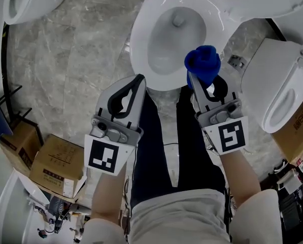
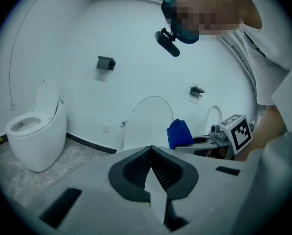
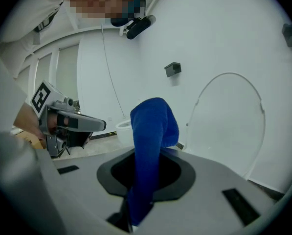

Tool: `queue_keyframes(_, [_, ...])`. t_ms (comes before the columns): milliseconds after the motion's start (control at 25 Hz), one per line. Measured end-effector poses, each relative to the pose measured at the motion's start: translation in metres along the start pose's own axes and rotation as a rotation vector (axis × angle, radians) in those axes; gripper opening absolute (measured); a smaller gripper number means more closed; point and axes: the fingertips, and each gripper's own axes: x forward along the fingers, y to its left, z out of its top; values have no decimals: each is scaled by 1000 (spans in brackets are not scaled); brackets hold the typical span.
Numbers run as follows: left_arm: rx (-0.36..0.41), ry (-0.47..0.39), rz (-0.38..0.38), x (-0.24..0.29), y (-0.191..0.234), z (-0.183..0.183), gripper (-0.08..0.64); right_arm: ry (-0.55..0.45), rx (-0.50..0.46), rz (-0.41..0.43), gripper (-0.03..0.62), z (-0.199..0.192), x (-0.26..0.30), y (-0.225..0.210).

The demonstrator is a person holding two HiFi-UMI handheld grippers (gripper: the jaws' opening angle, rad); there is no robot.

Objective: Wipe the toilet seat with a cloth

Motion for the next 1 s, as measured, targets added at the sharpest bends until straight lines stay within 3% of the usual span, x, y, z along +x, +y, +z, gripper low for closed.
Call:
queue_keyframes(400, [67, -102, -20, -51, -31, 125, 5, -40, -26, -52, 57, 115, -58, 18])
queue_keyframes(560, [85, -160, -7, -71, -42, 177, 5, -51, 34, -48, 57, 156, -84, 28])
queue_keyframes(1000, [117, -271, 3, -136, -81, 291, 5, -178, 47, -47, 57, 292, -147, 49])
